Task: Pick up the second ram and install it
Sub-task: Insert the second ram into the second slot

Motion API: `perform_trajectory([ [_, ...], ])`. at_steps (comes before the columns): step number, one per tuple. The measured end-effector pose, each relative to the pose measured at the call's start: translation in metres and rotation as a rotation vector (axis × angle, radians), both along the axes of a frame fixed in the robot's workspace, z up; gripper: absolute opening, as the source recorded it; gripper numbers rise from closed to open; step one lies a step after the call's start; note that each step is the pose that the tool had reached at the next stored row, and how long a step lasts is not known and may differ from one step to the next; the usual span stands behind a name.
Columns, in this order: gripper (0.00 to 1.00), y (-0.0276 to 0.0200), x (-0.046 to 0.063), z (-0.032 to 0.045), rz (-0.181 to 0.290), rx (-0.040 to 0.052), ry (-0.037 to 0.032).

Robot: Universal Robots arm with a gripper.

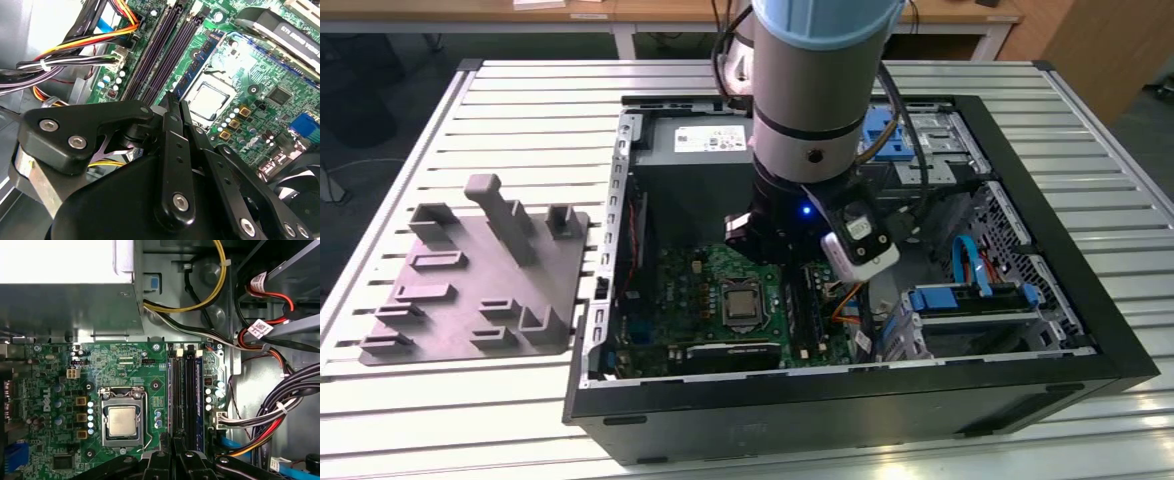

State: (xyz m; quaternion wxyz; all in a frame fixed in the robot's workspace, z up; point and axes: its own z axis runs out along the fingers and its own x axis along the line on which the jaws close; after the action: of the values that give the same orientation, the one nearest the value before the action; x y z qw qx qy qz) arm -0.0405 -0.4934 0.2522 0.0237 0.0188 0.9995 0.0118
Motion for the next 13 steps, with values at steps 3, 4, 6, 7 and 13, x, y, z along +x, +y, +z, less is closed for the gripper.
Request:
perform_trajectory([
  [3, 0.14, 0.0, 0.0, -0.0028, 0.0, -0.0001, 0.0],
  [4, 0.14, 0.0, -0.0001, -0.0037, 0.0, 0.0, 0.0],
  [6, 0.14, 0.0, -0.0001, -0.0053, 0.0, 0.0, 0.0],
  [7, 0.14, 0.0, -0.0001, -0.006, 0.0, 0.0, 0.0],
  [13, 0.14, 0.0, -0.0001, -0.0097, 0.0, 0.0, 0.0],
])
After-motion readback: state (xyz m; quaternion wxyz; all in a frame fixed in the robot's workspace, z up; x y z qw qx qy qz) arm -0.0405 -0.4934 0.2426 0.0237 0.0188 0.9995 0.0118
